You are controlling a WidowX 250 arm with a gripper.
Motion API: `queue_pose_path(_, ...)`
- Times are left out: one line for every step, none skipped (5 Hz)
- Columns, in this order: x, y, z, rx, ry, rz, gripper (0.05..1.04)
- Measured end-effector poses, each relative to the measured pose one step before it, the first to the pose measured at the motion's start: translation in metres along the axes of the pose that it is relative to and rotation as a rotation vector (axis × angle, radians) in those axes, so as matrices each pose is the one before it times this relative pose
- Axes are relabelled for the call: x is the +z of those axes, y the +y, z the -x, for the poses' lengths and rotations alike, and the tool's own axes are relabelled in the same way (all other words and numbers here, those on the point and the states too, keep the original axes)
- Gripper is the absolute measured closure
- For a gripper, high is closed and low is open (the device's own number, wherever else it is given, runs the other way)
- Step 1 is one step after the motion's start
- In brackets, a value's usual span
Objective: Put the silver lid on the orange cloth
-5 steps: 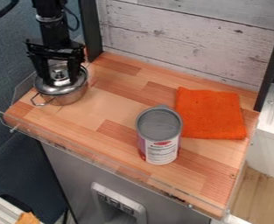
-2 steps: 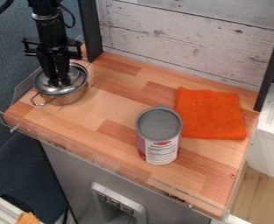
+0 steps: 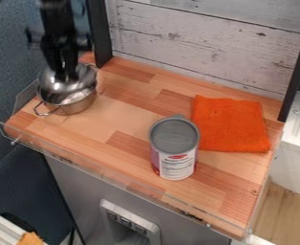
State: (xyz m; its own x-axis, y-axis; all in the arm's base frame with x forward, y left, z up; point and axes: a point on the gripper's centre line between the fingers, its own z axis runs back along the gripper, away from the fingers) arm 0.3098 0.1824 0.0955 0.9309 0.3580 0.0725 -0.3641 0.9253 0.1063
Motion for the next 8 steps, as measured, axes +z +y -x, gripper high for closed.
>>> queue_pose_path(0.03621,-0.04914,-0.00697,-0.103,-0.0703,0.0063,0.805)
queue_pose_path(0.01016,-0.04542,-0.00424,-0.1101,-0.035,0.0235,0.805)
queue_pose_path(-0.00247,-0.05493,-0.00021,-0.1288,-0.0252,0.0355,0.805)
queue_pose_path(-0.0013,-0.04984,0.00085,-0.0857,-0.0174,0.0044,0.805)
queue_pose_path(-0.01784,-0.05284,0.00452,-0.0572,0.0134,0.0199,0.805)
queue_pose_path(-0.01983,-0.01145,0.00005,-0.008,0.0115,0.0116,0.805)
queue_pose_path(-0.01996,0.00197,0.00071,0.0004,0.0252,-0.0299,0.805)
queue_pose_path(-0.0122,0.00429,0.00215,0.0048,0.0262,-0.0208,0.805)
